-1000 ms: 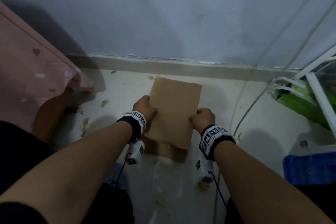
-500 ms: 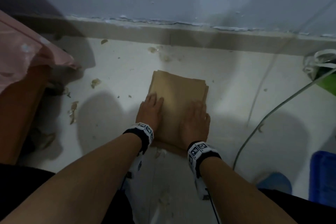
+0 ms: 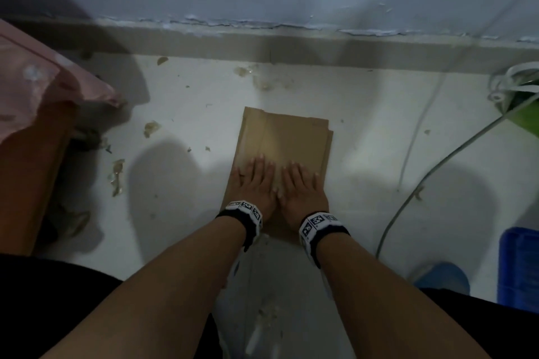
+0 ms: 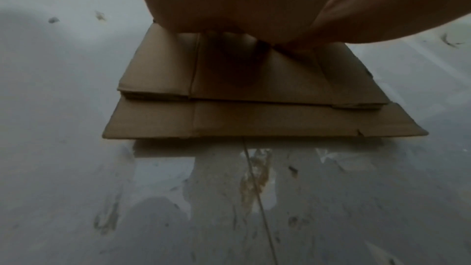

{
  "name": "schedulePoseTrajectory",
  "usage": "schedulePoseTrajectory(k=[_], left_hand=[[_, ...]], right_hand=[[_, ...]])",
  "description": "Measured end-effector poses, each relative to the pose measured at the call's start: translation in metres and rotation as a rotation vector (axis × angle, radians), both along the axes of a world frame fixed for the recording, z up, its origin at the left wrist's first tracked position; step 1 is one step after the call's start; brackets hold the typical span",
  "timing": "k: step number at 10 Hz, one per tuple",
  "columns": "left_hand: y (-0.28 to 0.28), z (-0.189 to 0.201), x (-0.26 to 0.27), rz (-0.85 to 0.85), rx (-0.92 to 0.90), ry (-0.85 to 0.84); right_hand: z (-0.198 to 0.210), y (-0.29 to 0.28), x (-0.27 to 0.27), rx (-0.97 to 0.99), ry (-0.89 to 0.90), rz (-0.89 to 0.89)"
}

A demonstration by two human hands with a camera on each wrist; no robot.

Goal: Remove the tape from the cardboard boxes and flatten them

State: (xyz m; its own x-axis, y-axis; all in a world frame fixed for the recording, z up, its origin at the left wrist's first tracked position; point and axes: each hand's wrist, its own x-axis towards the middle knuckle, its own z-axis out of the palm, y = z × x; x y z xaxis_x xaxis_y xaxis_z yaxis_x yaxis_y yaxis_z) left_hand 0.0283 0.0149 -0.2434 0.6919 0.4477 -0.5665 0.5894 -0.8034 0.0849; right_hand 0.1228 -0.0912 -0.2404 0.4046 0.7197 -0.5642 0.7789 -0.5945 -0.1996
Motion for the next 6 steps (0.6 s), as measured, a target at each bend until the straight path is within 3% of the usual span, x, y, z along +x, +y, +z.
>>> schedulePoseTrajectory(k=[2,3,5,6], left_hand=[[0.005,0.022,-0.004,-0.072,0.156,-0.161],[0.008,0.027,-0.002,-0.076,0.125,-0.202],[-0.002,0.024,-0.012,-0.102,0.006,-0.068],[0.001,0.043,-0.004,-0.117,0.051,-0.121]], right_hand=[[0.038,-0.001,0.006,0.106,-0.104,-0.011],[0.043,-0.004,0.008,0.107,-0.124,-0.022],[0.034,-0.018,-0.010,-0.024,-0.054,0.016],[0.050,-0.014,-0.007,0.040,-0.088,0.002]])
